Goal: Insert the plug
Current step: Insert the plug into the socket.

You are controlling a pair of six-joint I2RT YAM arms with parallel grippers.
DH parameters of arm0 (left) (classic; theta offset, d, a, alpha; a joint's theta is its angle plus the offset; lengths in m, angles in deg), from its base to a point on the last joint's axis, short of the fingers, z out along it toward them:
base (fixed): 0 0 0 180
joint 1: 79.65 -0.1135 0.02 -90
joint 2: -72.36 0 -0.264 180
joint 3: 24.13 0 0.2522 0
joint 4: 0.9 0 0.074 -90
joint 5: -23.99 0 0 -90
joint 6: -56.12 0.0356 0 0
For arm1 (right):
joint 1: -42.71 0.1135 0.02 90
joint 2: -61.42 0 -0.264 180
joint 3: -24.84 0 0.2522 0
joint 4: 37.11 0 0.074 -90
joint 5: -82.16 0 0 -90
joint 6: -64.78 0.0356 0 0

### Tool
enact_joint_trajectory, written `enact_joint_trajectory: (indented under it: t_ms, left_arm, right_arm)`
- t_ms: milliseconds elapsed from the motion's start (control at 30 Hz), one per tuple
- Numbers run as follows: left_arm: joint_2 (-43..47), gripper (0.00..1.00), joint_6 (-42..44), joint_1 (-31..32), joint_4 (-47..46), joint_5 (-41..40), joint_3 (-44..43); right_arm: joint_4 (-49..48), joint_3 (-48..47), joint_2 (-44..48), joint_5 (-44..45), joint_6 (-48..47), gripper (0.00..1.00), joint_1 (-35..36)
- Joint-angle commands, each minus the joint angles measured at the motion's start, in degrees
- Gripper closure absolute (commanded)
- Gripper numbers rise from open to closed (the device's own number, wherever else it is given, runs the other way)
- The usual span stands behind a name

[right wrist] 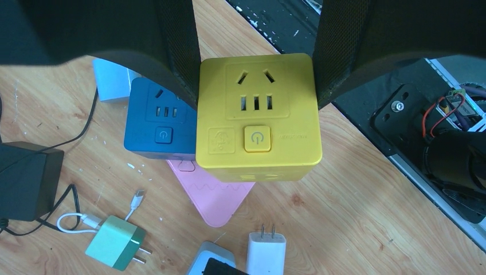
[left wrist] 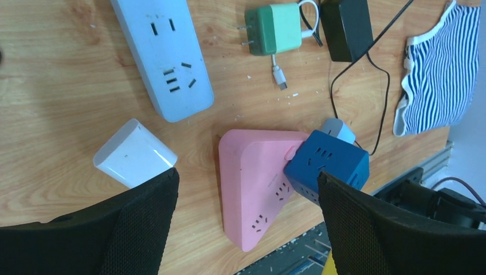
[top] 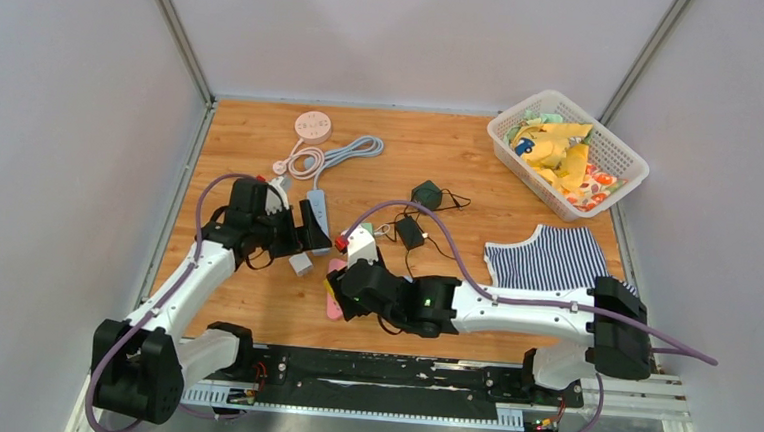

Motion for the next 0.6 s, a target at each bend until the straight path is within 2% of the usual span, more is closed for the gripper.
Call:
enact_joint_trajectory:
  t_ms: [0,233,467,567]
  left_arm:
    - [0.20,0.09,-2.53,-0.42,-3.21,4.55,2.37]
    - [0.52,0.10,-5.34,-0.49,-3.68,2.68,3.79]
    - [0.86,0.15,-8.80,-0.47,-7.46,4.65,6.81]
    - [0.61,0.23,-9.44,-0.47,-8.23,6.16,7.02]
  right_arm:
    - [2.68,-2.17,-1.08,1.82,3.08,1.00,1.05]
    - [9.81,-6.66,-4.54,5.04,4.33,1.00,1.31]
    - [9.94,-8.68,-7.82,3.33,4.68,1.00,1.44]
    - [9.98,-9.50,-9.12,2.47,4.81,1.00,1.87]
